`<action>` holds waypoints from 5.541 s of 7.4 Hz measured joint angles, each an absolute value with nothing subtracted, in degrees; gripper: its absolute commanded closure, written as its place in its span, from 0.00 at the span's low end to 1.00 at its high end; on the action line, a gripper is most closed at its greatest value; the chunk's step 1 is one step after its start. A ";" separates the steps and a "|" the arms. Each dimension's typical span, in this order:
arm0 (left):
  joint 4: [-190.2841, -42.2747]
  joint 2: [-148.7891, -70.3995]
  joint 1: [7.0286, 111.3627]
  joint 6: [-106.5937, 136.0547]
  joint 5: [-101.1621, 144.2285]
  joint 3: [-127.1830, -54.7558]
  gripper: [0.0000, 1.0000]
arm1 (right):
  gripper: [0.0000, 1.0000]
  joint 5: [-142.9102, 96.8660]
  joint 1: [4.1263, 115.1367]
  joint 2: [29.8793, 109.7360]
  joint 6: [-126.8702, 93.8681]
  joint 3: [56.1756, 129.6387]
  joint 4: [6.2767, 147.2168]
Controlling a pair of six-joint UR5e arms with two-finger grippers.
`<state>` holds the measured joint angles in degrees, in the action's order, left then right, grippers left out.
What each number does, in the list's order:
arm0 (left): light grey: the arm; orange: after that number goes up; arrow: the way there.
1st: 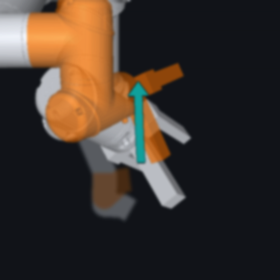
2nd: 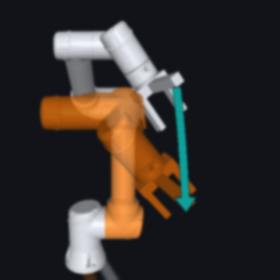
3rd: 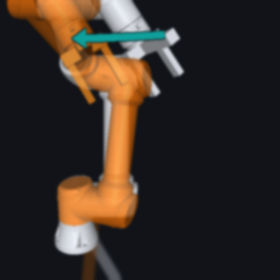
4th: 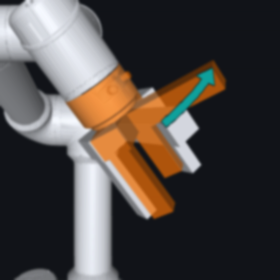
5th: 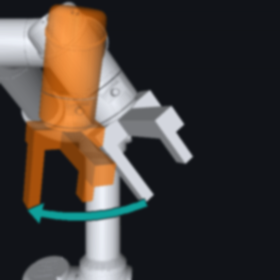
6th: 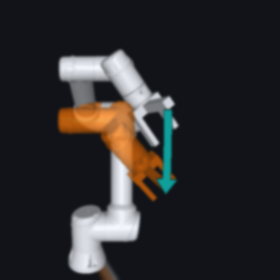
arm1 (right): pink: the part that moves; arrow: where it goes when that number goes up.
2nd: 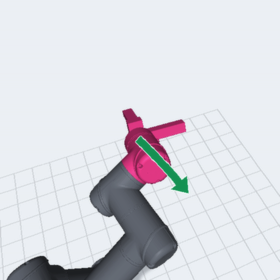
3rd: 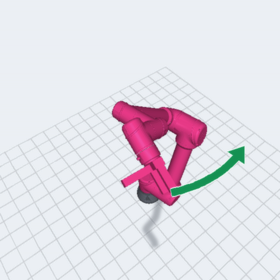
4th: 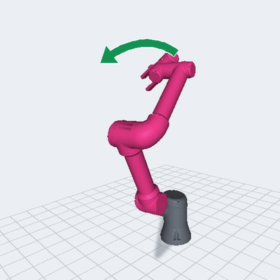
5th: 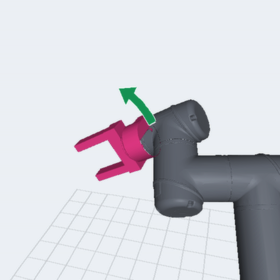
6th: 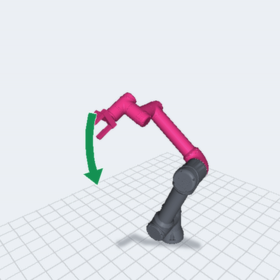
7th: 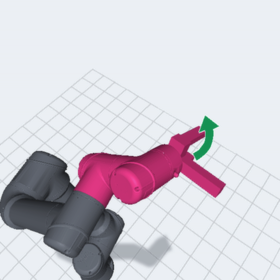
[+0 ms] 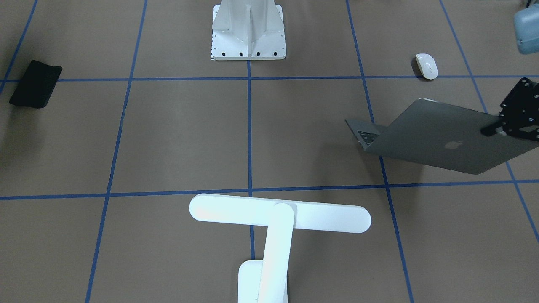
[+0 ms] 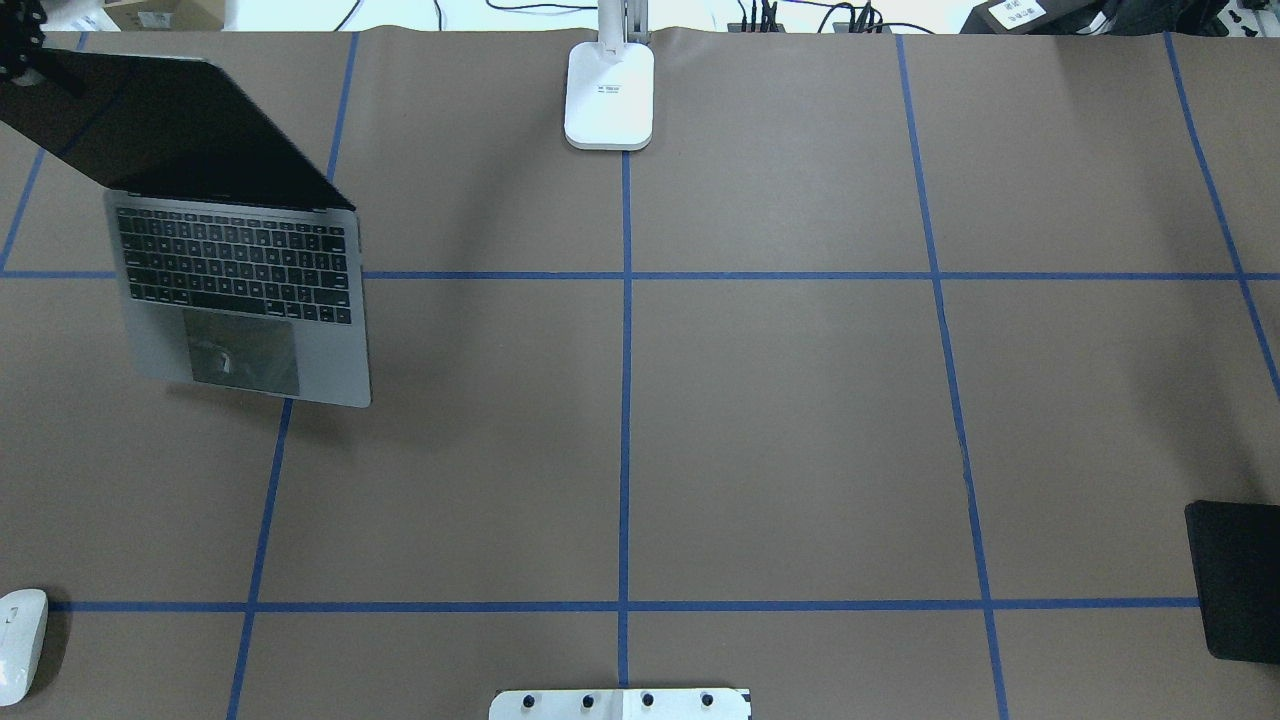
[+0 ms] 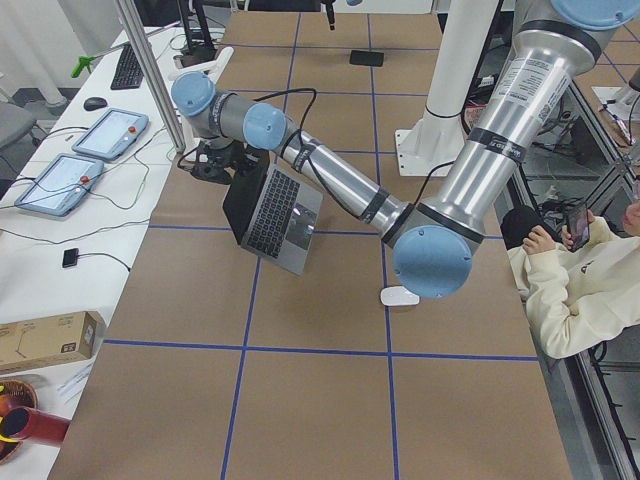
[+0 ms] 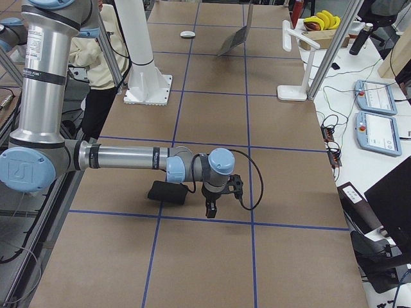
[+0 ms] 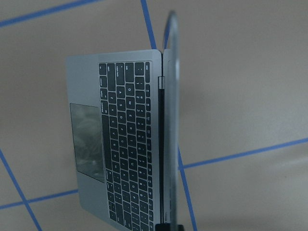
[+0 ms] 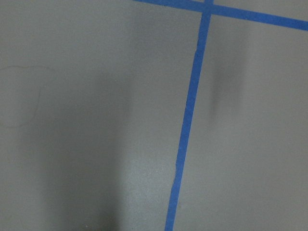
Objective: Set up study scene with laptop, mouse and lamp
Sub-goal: 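Carry the open silver laptop with the left gripper toward the white lamp, then lower the laptop in front of the lamp and open the left gripper, then withdraw the left gripper away from the laptop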
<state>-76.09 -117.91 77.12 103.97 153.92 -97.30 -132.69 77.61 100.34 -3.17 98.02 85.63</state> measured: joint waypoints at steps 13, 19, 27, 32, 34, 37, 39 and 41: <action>-112.82 -137.72 50.85 151.00 122.72 -78.56 1.00 | 0.00 -132.81 77.48 102.33 -3.39 95.96 85.90; -124.82 -143.04 48.39 151.62 112.30 -67.48 1.00 | 0.00 -132.30 77.12 102.13 -3.34 95.21 85.96; -127.25 -140.66 49.57 149.08 110.75 -71.63 0.01 | 0.00 -132.32 76.72 101.25 -3.39 94.99 86.44; -127.12 -125.33 51.72 137.45 117.71 -91.09 0.01 | 0.00 -134.89 76.56 97.29 -13.79 95.46 86.59; -127.09 -120.34 56.35 127.90 125.87 -93.55 0.01 | 0.00 -137.59 76.34 97.39 -18.10 95.41 86.43; -126.96 -114.92 64.47 111.59 138.54 -94.44 0.01 | 0.00 -138.23 71.29 99.21 -18.30 95.20 86.22; -127.08 -111.39 66.68 102.24 142.71 -95.69 0.01 | 0.00 -139.38 67.11 101.73 -18.35 95.07 84.33; -127.13 -109.36 67.21 97.45 144.01 -97.32 0.01 | 0.00 -144.07 63.54 103.07 -18.32 95.02 83.38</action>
<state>-127.13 -109.36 67.21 97.45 144.01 -97.32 -144.07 63.54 103.07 -18.32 95.02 83.38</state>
